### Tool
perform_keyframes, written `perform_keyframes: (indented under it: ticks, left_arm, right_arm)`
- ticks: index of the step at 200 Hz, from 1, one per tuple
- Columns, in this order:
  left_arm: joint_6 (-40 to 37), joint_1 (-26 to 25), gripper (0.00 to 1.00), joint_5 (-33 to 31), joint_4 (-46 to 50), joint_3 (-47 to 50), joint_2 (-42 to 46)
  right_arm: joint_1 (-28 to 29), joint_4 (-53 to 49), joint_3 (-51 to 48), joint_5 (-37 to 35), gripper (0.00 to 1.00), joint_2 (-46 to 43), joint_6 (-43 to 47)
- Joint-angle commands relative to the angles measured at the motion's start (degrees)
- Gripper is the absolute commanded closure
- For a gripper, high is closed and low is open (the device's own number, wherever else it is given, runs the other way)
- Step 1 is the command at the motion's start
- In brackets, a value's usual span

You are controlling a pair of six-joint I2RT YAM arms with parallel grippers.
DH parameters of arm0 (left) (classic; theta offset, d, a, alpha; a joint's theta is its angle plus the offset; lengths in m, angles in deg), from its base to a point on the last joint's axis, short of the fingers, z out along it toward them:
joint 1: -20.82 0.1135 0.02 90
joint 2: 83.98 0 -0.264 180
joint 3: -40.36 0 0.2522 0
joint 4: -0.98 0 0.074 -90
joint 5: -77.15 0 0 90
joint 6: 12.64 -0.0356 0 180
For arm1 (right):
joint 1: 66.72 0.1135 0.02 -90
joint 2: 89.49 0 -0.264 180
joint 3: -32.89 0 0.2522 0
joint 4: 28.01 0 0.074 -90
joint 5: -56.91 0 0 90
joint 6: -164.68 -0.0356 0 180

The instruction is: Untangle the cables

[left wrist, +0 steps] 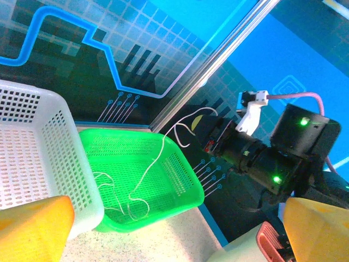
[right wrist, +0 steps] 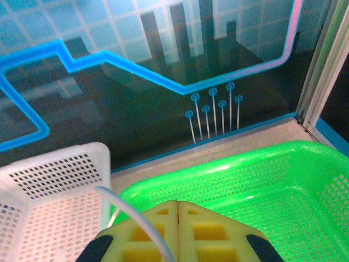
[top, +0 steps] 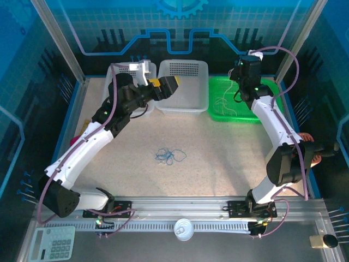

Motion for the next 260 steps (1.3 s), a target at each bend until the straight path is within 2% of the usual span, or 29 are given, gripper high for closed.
perform_keyframes:
  ticks: [1, 87, 99, 113, 121, 140, 163, 204, 260]
  left_arm:
    - [0.21, 0.16, 0.01, -0.59, 0.58, 0.42, 2.25]
    - [0.76, 0.2, 0.01, -0.81, 1.41, 3.32, 5.41]
    - [0.74, 0.15, 0.01, -0.85, 1.45, 3.71, 5.84]
    - [0.69, 0.16, 0.01, -0.94, 1.7, 4.07, 6.18]
    - [0.57, 0.15, 0.01, -1.02, 1.9, 4.15, 6.31]
    - [0.56, 0.16, 0.01, -1.14, 2.22, 4.55, 6.57]
    - [0.63, 0.16, 0.01, -1.17, 2.37, 5.24, 6.82]
    - [0.43, 0.15, 0.01, -2.33, 2.85, 8.45, 8.36]
    - [0.21, 0.22, 0.01, -5.75, 5.12, 17.47, 12.55]
  right_arm:
    - [0.2, 1.93, -0.34, -2.52, 1.0, 1.47, -0.4]
    - [-2.63, -4.54, 4.52, -1.84, 1.0, 12.31, 0.21]
    - [-3.19, -5.86, 5.27, -0.62, 0.85, 13.5, 0.52]
    - [-3.69, -7.83, 6.0, 0.69, 0.53, 14.21, 0.57]
    - [-3.88, -8.3, 5.88, 1.12, 0.38, 14.15, 0.71]
    - [-4.07, -8.58, 5.22, 2.41, 0.25, 12.91, 1.2]
    - [-4.05, -8.01, 3.74, 4.35, 0.22, 10.18, 1.31]
    - [-2.36, -6.2, -1.53, 10.89, 0.24, 2.65, -0.2]
    - [8.33, -4.57, -16.54, 17.41, 0.28, -11.07, -2.87]
